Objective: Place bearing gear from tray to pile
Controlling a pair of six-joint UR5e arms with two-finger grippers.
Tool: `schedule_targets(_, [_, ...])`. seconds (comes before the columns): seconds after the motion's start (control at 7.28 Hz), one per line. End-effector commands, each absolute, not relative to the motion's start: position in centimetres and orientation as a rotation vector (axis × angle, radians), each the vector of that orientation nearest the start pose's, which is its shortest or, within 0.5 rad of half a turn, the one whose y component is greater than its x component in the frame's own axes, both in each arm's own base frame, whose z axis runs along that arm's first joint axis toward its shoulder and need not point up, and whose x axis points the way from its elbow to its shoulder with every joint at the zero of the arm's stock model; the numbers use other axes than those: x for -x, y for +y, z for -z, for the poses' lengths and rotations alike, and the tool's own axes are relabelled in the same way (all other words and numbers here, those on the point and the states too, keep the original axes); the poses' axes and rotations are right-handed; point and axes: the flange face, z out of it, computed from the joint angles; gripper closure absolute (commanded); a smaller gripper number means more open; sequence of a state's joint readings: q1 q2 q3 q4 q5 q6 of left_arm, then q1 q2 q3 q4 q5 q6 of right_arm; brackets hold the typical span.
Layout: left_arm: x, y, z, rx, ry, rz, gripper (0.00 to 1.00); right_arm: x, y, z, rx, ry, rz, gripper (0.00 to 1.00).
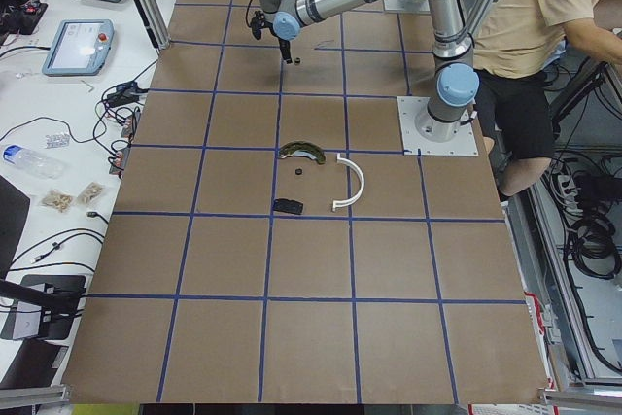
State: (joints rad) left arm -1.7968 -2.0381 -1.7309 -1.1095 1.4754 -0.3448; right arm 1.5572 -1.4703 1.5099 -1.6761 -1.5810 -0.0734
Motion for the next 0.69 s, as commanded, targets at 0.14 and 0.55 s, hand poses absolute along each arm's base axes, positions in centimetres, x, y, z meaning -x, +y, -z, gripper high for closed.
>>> schedule_targets(0.14, [28.71, -52.50, -17.97, 0.168, 3.166, -0.293, 0.22, -12.10, -54.00, -47.78, 0.081, 3.157, 0.111, 0.00])
schedule_targets(0.55, [29.16, -52.09, -17.65, 0.152, 3.163, -0.307, 0.42, -11.90, -54.12, -47.74, 0.074, 3.153, 0.123, 0.00])
